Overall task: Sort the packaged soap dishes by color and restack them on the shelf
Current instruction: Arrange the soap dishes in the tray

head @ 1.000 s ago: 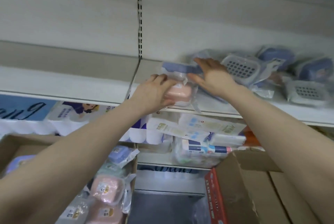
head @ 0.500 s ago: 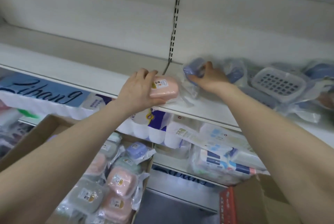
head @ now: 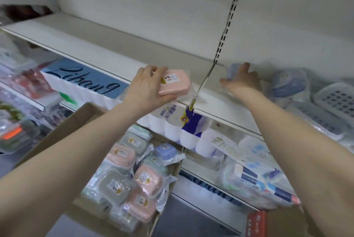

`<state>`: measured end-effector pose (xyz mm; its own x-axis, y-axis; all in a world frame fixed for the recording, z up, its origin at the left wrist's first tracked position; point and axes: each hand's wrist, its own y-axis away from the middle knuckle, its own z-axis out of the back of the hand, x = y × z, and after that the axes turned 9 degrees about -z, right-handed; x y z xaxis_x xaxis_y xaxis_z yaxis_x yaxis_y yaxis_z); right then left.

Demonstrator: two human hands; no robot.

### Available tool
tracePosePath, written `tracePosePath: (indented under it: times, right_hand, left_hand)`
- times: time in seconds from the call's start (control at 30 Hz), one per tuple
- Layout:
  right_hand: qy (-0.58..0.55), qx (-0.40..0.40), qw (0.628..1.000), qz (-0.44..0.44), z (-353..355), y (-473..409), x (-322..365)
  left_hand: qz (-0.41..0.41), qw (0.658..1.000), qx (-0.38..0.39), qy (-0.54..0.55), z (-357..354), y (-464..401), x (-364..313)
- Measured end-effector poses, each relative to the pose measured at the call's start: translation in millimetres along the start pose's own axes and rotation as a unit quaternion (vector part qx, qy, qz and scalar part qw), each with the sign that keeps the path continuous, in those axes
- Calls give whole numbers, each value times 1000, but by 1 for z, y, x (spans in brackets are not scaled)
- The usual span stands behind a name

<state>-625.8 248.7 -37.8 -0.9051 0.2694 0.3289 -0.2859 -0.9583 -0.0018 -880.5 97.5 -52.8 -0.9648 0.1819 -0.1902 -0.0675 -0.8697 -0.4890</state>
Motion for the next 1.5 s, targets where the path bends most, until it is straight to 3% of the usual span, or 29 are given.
tracePosePath:
  times: [0.17,0.33,0.53,0.8,0.93,1.03,1.27,1.5]
  right_hand:
    - [-96,-84,991,33,-2,16,2]
    - [-161,-178,945,225,-10,72,39]
    - [-145,-113,929,322,-50,171,119]
    - [-26,-70,878,474,-172,262,197]
    - [8,31,913,407,-244,278,209]
    - [58,98,925,361,-290,270,216]
    - [205,119,901,364,-366,229,259]
    - [227,186,881,372,-433,225,268]
  left_hand:
    - [17,999,-46,8,18,23,32]
    - [35,996,-79,13,34,58,100]
    - [47,997,-54,38,41,103,202]
    - [126,988,75,56,21,186,343]
    - [159,969,175,69,-3,231,374]
    - [136,960,231,78,-22,258,389]
    - [107,950,288,63,-63,275,425]
    - [89,939,332,28,-97,281,438]
